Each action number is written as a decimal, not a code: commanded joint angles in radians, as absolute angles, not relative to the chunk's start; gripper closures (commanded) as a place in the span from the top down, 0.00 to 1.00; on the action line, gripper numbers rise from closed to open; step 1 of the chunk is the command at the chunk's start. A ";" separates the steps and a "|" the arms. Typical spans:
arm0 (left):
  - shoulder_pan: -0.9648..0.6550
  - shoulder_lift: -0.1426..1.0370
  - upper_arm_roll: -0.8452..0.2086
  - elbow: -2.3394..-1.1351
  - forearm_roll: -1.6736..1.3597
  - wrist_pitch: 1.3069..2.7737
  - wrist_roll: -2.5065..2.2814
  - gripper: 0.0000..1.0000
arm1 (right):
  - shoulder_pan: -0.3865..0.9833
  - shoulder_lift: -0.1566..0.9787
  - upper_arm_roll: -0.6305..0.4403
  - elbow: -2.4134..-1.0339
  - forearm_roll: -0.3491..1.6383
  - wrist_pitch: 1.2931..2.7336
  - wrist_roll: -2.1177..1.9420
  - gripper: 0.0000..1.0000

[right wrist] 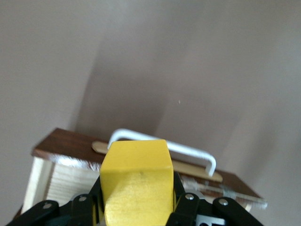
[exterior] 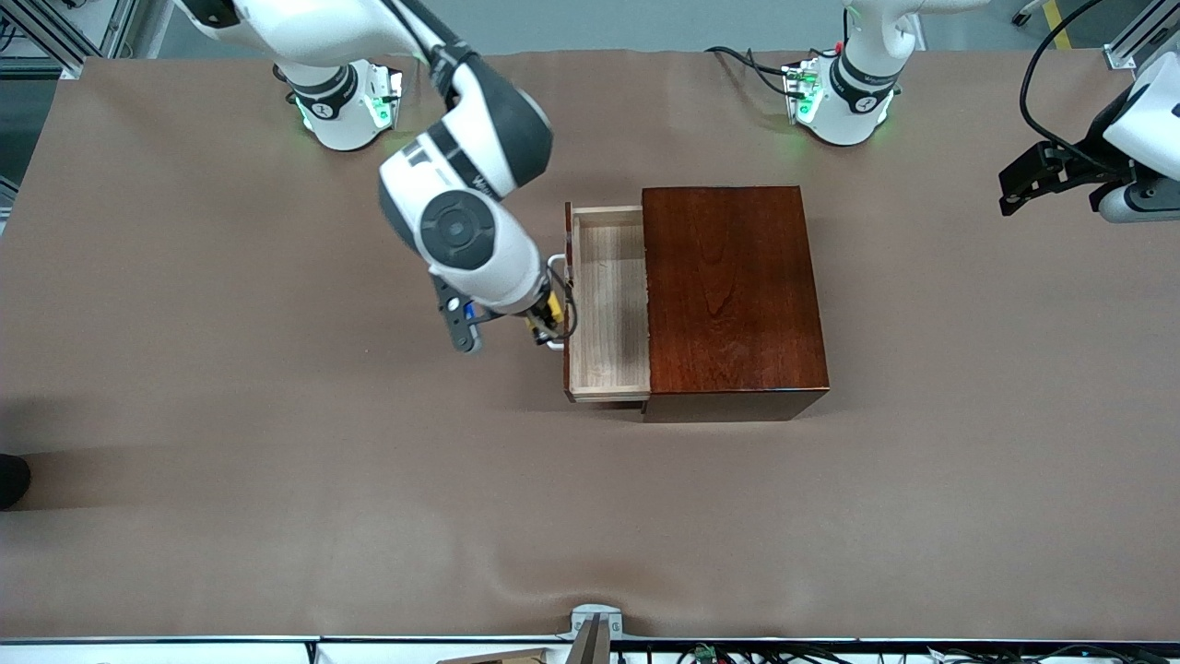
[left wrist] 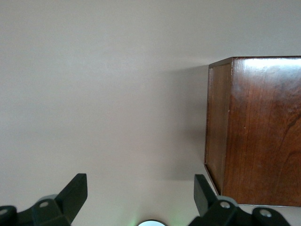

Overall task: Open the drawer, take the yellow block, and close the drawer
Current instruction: 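Lift the yellow cube out with the right gripper and carry it aside, then hold the cube with the right gripper while the left gripper reaches the drawer, then push the drawer shut with the left gripper while the right gripper drops the cube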

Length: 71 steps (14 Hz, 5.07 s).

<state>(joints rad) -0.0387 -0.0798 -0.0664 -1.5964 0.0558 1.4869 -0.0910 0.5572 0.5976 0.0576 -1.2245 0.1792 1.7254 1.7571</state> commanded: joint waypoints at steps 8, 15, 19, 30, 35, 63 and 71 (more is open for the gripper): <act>-0.034 -0.094 -0.078 -1.591 0.034 1.470 -0.074 1.00 | 0.290 0.503 0.061 -1.398 0.239 1.591 1.180 0.00; -0.037 -0.091 -0.078 -1.592 0.034 1.470 -0.077 1.00 | 0.138 0.381 0.060 -1.661 0.200 1.672 0.789 0.00; -0.038 -0.087 -0.100 -1.591 0.034 1.470 -0.086 1.00 | 0.097 0.371 0.060 -1.713 0.172 1.709 0.663 0.00; -0.051 0.095 -0.417 -1.477 0.035 1.483 -0.510 1.00 | -0.159 0.425 0.060 -1.802 0.101 1.873 0.036 0.00; -0.227 0.317 -0.488 -1.347 0.043 1.606 -0.961 1.00 | -0.210 0.479 0.058 -1.802 -0.050 1.963 -0.043 0.00; -0.923 0.867 0.008 -1.183 0.049 2.215 -2.172 1.00 | -0.241 0.398 0.081 -1.939 -0.152 2.094 -0.035 1.00; -0.868 0.836 0.023 -1.184 0.052 1.970 -2.117 1.00 | -0.235 0.207 0.161 -1.850 -0.071 1.873 -0.028 1.00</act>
